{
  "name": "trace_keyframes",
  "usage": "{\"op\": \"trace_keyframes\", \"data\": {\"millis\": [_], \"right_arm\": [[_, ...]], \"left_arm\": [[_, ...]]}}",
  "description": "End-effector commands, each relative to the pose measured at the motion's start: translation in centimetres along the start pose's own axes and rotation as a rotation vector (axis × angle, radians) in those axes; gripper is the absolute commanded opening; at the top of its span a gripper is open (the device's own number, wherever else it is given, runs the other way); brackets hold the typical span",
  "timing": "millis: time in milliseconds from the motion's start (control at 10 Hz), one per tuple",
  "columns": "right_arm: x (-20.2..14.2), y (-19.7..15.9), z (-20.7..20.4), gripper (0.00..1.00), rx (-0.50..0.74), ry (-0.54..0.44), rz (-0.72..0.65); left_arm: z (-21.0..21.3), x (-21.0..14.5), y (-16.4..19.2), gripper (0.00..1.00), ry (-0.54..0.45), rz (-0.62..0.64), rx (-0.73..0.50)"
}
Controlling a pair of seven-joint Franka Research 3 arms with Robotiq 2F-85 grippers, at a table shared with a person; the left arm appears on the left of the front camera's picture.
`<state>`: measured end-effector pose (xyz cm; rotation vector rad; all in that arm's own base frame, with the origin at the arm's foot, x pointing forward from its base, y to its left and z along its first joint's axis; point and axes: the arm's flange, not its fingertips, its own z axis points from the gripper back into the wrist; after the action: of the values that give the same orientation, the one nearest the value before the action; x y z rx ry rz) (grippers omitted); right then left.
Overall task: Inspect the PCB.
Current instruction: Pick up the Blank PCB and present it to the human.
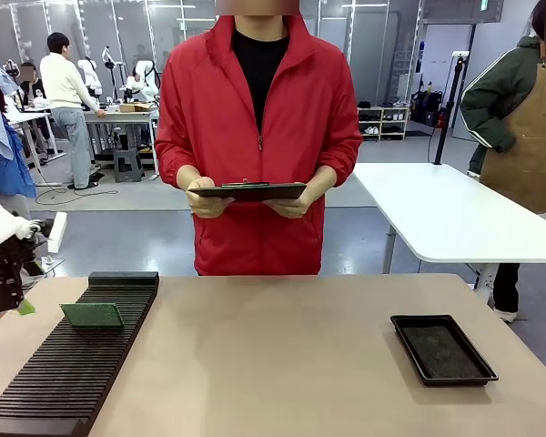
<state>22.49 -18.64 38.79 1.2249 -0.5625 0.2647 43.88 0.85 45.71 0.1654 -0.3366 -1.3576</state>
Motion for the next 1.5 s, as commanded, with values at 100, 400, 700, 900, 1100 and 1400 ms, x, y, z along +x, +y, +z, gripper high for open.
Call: {"op": "trace_keyframes", "data": {"millis": [100, 400, 700, 900, 1100, 1400], "right_arm": [[-0.1, 0.1, 0.1, 1.0, 0.006, -0.001, 0.007], [-0.1, 0.1, 0.1, 1.0, 0.006, -0.001, 0.007], [-0.1, 0.1, 0.1, 1.0, 0.006, -0.001, 0.007], [-0.1, 0.1, 0.1, 1.0, 0.006, -0.001, 0.007], [-0.1, 0.1, 0.1, 1.0, 0.006, -0.001, 0.007], [-0.1, 0.1, 0.1, 1.0, 0.006, -0.001, 0.007]], "left_arm": [[-2.8, -0.1, 3.2, 1.0, -0.026, -0.115, 0.026], [-5.7, 0.4, 4.9, 1.0, -0.02, -0.11, -0.057], [-8.5, 1.4, 5.6, 1.0, -0.015, -0.112, -0.078], [-10.2, 1.9, 6.1, 1.0, 0.017, -0.119, -0.061], [-11.4, 2.0, 6.4, 1.0, 0.023, -0.132, -0.065], [-12.3, 1.4, 6.2, 1.0, 0.041, -0.138, -0.07]]}}
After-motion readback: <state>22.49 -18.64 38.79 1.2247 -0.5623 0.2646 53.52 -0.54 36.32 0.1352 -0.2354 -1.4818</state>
